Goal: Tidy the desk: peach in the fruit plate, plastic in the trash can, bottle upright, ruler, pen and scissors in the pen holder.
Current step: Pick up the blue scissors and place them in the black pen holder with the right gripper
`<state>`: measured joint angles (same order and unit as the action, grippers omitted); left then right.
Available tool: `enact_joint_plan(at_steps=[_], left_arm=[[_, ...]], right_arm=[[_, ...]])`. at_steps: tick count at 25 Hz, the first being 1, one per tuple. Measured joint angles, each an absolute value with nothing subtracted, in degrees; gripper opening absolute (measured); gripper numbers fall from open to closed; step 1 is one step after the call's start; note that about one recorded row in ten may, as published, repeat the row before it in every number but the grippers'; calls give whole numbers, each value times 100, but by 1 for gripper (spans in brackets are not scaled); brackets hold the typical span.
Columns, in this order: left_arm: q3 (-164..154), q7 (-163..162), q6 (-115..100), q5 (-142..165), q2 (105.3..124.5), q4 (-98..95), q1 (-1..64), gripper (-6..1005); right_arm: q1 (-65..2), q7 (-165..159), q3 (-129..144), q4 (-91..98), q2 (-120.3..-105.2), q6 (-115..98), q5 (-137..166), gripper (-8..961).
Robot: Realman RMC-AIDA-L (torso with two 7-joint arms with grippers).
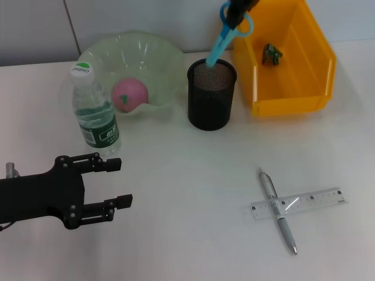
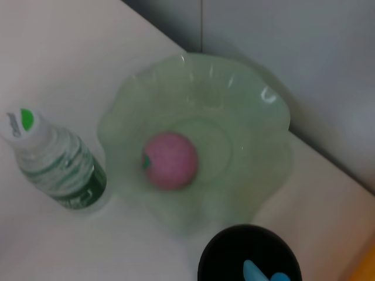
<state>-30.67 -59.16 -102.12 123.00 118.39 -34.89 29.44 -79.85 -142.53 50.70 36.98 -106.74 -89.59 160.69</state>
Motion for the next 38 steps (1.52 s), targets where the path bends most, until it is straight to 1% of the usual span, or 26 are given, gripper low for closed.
enact_joint_plan(at_steps=[9, 18, 21, 26, 31, 38], left_arm=[[-3067, -5934, -10211, 12302, 11839, -3489, 2968, 699], [-3068, -5967, -10203, 12315, 11838, -3489, 2971, 699], [-3067, -5977, -10203, 12310, 11836, -3489, 2964, 698], [-3067, -5988, -10204, 12299, 11829, -3489, 2948, 698], [-3068, -5995, -10204, 12297, 11829, -3489, 2945, 698], [-3067, -6003, -10217, 12321, 11824, -3489, 2944, 698]], right_arm=[[-7960, -14255, 5185, 3114, -10797, -8369, 16129, 78], [-7956, -14261, 5571, 2742, -11042, -7809, 16142, 79], [-7956, -14282, 5589, 2736, -11073, -7758, 16149, 82], [-7957, -14359, 5590, 2765, -11076, -7752, 16155, 95], [-7963, -14368, 5590, 2792, -11093, -7755, 16163, 259], [-7991, -14367, 5590, 2843, -11115, -7759, 16164, 546]])
